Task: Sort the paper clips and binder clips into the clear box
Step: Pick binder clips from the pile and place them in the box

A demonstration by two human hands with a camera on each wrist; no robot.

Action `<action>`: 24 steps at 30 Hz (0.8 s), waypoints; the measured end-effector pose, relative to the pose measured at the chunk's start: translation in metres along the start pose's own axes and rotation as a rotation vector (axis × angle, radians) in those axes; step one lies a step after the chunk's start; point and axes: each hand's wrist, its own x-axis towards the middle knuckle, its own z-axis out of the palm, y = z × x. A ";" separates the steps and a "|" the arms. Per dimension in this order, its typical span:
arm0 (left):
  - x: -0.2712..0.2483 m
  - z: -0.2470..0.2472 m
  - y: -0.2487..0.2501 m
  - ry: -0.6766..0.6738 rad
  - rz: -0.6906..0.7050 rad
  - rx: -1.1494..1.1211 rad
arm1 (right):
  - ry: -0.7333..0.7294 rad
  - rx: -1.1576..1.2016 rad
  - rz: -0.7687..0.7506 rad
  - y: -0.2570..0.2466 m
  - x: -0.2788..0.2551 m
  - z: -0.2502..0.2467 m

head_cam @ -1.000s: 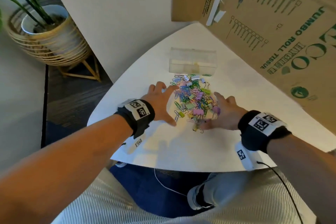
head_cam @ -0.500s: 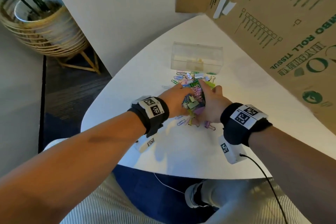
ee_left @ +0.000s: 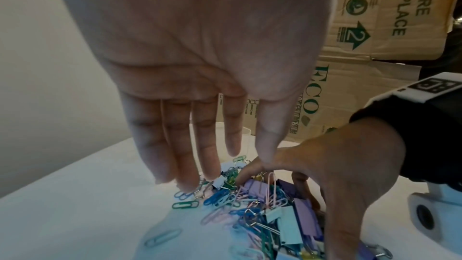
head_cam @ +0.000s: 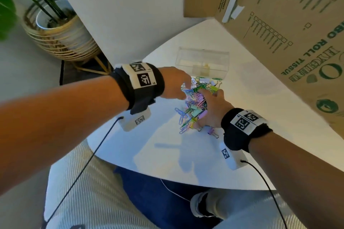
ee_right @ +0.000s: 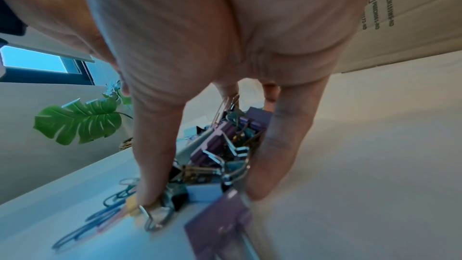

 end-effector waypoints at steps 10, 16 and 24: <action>0.016 -0.058 -0.003 -0.175 -0.077 0.071 | -0.064 0.014 -0.074 0.009 0.012 -0.001; 0.050 -0.077 0.005 -0.299 -0.118 0.099 | -0.117 0.048 -0.063 0.007 0.007 -0.009; 0.025 0.053 0.038 -0.193 -0.144 -0.006 | -0.044 0.073 -0.047 0.008 -0.004 -0.007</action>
